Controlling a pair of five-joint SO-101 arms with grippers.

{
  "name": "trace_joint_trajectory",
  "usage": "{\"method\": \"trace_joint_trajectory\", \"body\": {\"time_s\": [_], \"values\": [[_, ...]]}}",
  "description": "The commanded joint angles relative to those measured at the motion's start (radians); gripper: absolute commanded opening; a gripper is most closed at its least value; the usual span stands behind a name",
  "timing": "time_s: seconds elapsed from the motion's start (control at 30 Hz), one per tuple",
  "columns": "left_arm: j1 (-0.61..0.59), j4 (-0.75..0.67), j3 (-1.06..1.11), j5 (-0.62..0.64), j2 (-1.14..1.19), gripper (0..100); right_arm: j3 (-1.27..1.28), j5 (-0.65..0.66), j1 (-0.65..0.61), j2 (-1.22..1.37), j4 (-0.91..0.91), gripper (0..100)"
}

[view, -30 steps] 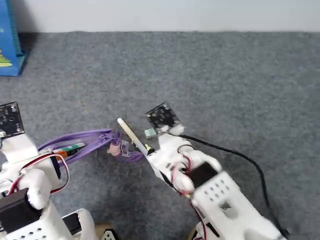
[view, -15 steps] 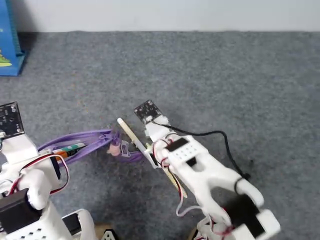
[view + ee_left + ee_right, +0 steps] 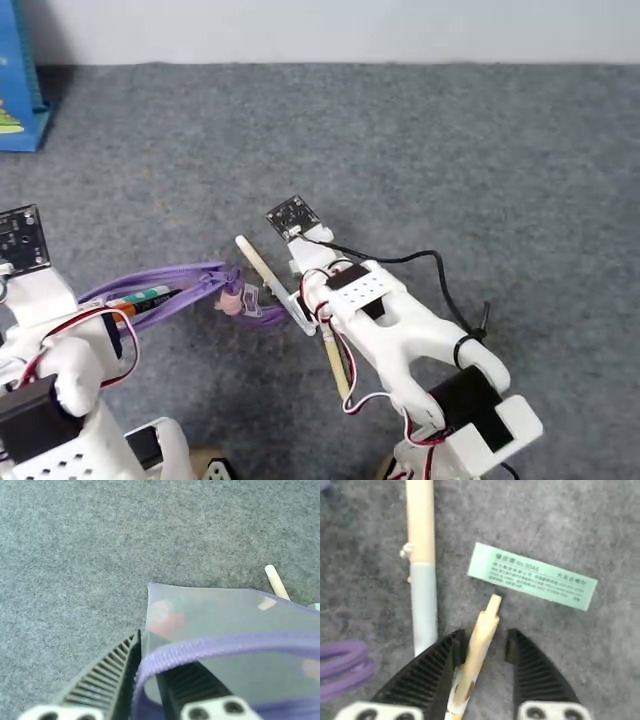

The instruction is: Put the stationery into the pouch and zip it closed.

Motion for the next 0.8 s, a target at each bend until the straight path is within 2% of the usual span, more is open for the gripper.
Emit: {"method": "trace_joint_trajectory", "body": {"time_s": [0.0, 0.17, 0.43, 0.6, 0.77], "values": [[-0.005, 0.017, 0.001, -0.005, 0.008, 1, -0.032, 0.009, -0.001, -0.010, 0.081, 2.0], [-0.005, 0.017, 0.001, -0.005, 0.008, 1, -0.032, 0.046, -0.002, -0.111, 0.197, 0.8], [-0.005, 0.017, 0.001, -0.005, 0.008, 1, -0.031, 0.043, -0.008, -0.610, 0.400, 0.8], [-0.005, 0.017, 0.001, -0.005, 0.008, 1, -0.031, 0.051, -0.022, -0.929, 0.409, 0.8], [-0.005, 0.017, 0.001, -0.005, 0.008, 1, -0.031, 0.044, -0.163, -1.175, 0.348, 0.8]]}}
